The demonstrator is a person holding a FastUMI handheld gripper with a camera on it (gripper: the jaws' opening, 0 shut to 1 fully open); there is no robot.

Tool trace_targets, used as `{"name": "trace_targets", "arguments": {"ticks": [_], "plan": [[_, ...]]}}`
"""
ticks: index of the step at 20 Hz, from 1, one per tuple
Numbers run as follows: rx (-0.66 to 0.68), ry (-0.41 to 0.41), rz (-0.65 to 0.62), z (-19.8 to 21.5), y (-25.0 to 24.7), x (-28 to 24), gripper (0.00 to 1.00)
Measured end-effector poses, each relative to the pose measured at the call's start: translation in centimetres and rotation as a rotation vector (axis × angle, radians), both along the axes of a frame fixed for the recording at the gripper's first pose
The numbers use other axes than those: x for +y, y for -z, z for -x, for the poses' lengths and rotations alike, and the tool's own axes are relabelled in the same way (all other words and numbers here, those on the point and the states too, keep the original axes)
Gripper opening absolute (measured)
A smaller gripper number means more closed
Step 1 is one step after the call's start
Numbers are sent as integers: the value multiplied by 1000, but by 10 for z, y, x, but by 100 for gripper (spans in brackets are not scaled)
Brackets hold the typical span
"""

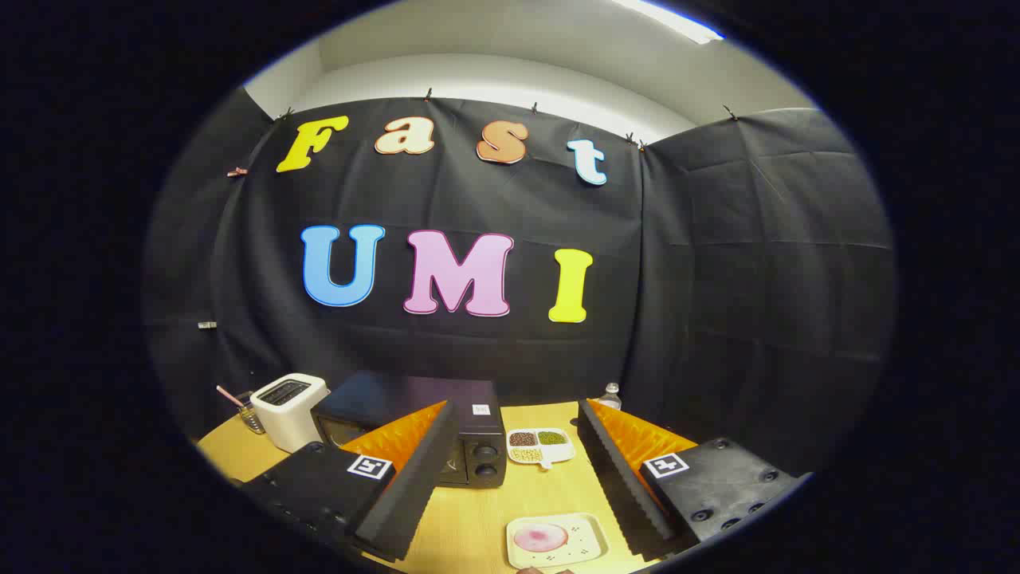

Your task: Open the toaster oven, put the food inside, and close the toaster oven door.

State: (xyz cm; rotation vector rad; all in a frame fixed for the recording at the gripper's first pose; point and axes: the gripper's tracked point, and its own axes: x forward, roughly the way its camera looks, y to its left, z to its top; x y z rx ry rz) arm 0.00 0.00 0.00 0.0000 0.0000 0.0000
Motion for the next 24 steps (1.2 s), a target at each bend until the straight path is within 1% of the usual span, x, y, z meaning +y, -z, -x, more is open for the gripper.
{"name": "trace_targets", "arguments": {"ticks": [6,17,20,24], "plan": [[12,-48,17,2,-1,15,99],[34,-63,-9,5,8,22,99],[28,-45,-24,4,7,13,99],[67,-54,-32,-1,21,17,99]]}}
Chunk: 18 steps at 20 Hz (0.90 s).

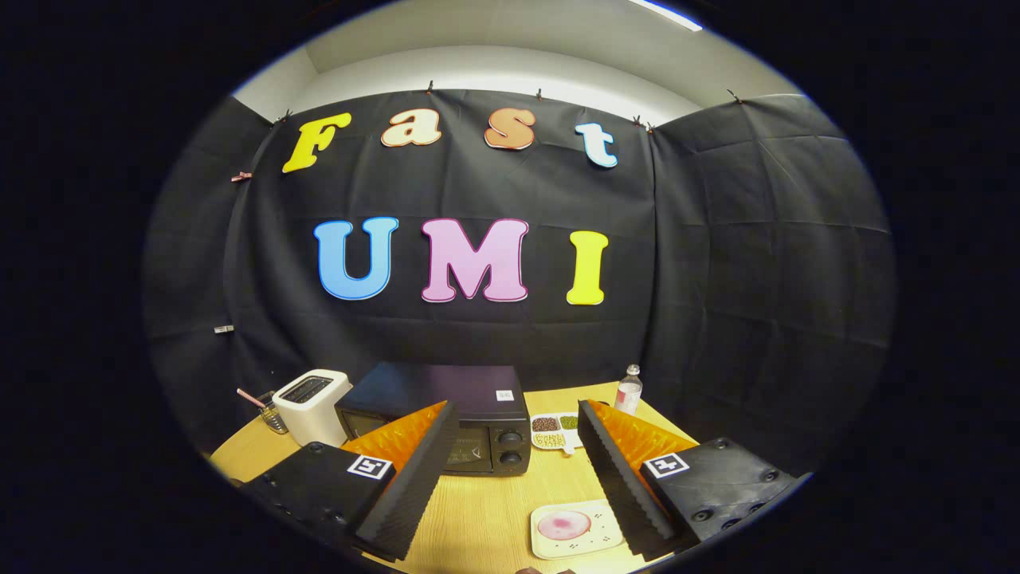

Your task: Open the toaster oven, put the food inside, and close the toaster oven door.

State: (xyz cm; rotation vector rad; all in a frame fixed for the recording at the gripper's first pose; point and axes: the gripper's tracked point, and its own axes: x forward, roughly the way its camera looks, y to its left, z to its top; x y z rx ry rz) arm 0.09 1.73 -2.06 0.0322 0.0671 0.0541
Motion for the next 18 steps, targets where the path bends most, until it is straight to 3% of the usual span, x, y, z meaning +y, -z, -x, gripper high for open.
{"name": "trace_targets", "arguments": {"ticks": [8,18], "plan": [[-12,-24,-41,-33,7,38,99],[80,-84,-37,-97,47,132,99]]}}
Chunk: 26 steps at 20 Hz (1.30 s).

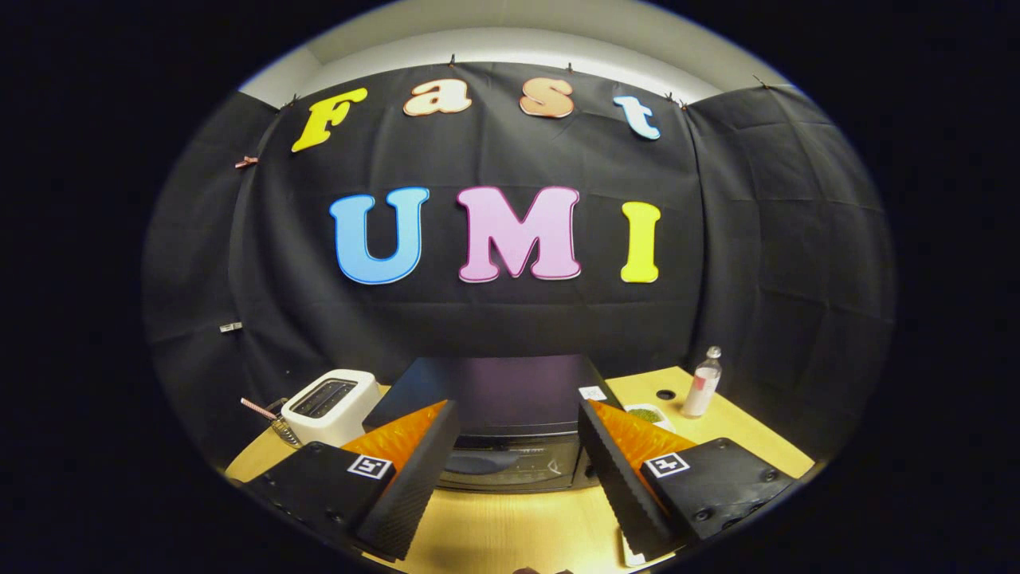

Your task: Open the toaster oven, put the food inside, and close the toaster oven door.

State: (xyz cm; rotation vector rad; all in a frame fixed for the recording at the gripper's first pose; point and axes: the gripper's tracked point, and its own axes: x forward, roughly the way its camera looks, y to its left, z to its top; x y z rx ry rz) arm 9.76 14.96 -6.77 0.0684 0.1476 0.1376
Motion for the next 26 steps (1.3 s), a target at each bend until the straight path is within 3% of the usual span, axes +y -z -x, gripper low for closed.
{"name": "trace_targets", "arguments": {"ticks": [8,13,19,26], "plan": [[140,-26,81,-40,74,45,99],[183,-17,48,-60,98,55,99],[203,-19,69,-38,102,55,98],[344,-61,40,26,140,43,97]]}}
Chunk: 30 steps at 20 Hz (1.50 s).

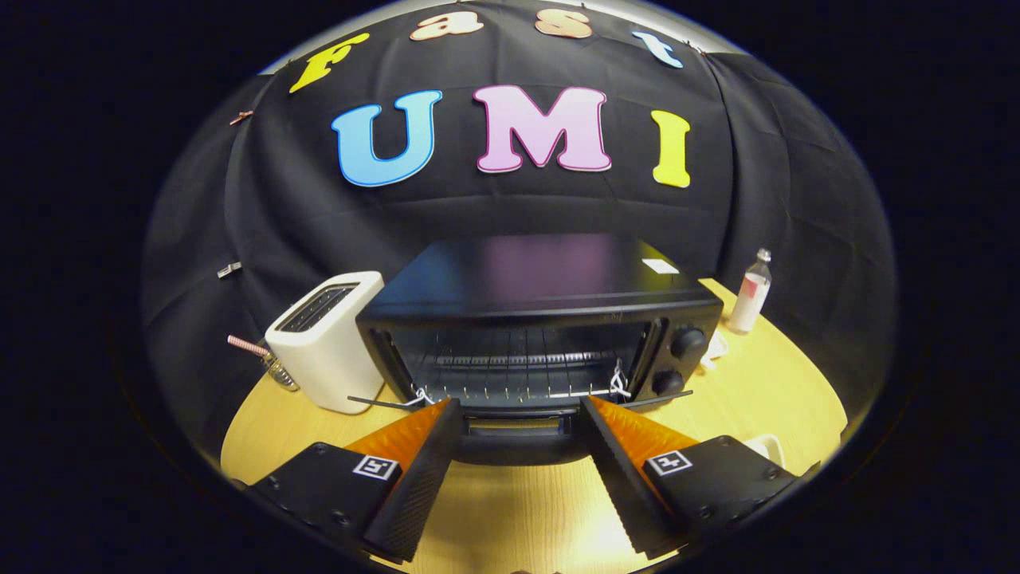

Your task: Open the toaster oven, put the food inside, and close the toaster oven door.

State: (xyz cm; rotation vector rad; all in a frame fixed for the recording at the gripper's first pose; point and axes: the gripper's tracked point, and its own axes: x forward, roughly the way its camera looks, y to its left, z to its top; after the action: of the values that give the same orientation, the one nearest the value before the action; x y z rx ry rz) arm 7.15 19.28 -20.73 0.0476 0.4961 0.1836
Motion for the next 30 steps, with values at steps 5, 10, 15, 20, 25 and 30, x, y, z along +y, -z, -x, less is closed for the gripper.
{"name": "trace_targets", "arguments": {"ticks": [5,10,15,20,25,30], "plan": [[113,-42,43,42,40,-13,100],[118,-58,21,66,31,-41,100],[88,-30,31,77,2,-122,100],[139,34,74,88,0,-227,100],[302,78,16,91,30,-299,100],[446,51,-57,85,71,-321,100]]}}
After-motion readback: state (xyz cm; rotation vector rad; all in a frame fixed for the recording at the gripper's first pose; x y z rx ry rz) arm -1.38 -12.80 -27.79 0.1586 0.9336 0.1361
